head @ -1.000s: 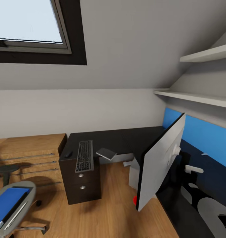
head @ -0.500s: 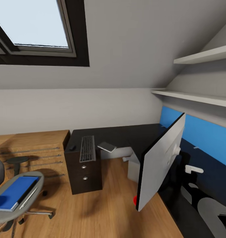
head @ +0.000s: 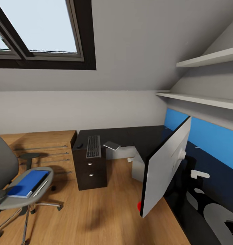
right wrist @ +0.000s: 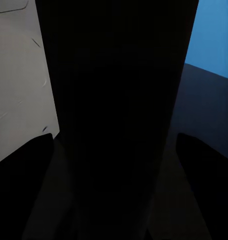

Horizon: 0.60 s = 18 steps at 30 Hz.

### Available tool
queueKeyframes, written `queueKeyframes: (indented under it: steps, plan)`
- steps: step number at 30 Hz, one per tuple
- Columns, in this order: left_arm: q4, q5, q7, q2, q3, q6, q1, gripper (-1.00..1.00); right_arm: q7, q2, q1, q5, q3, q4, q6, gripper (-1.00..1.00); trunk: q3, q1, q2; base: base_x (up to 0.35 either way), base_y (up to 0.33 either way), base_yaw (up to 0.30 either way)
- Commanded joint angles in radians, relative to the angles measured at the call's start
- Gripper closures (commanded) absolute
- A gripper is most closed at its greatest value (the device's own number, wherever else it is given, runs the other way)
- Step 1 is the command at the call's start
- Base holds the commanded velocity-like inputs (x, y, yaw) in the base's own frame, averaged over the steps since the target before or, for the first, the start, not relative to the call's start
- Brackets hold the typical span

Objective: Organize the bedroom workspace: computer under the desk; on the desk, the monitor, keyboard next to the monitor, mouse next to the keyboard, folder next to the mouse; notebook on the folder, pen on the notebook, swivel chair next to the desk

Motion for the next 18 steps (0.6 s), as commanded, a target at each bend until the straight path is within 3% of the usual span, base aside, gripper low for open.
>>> queueKeyframes:
  steps: [1,18]
  plan:
    - [0.001,0.003,0.0,0.0,0.001,-0.003,-0.001,-1.0,0.002,0.0,0.0,-0.019,-0.002,0.004,0.018,1.0,-0.002,-0.001,-0.001,-0.312,-0.172,0.062]
    - [0.0,0.003,0.0,0.001,0.001,-0.003,-0.001,-1.0,0.002,0.001,0.0,-0.018,-0.002,0.004,0.018,1.0,-0.002,-0.001,-0.001,-0.281,-0.205,0.025]
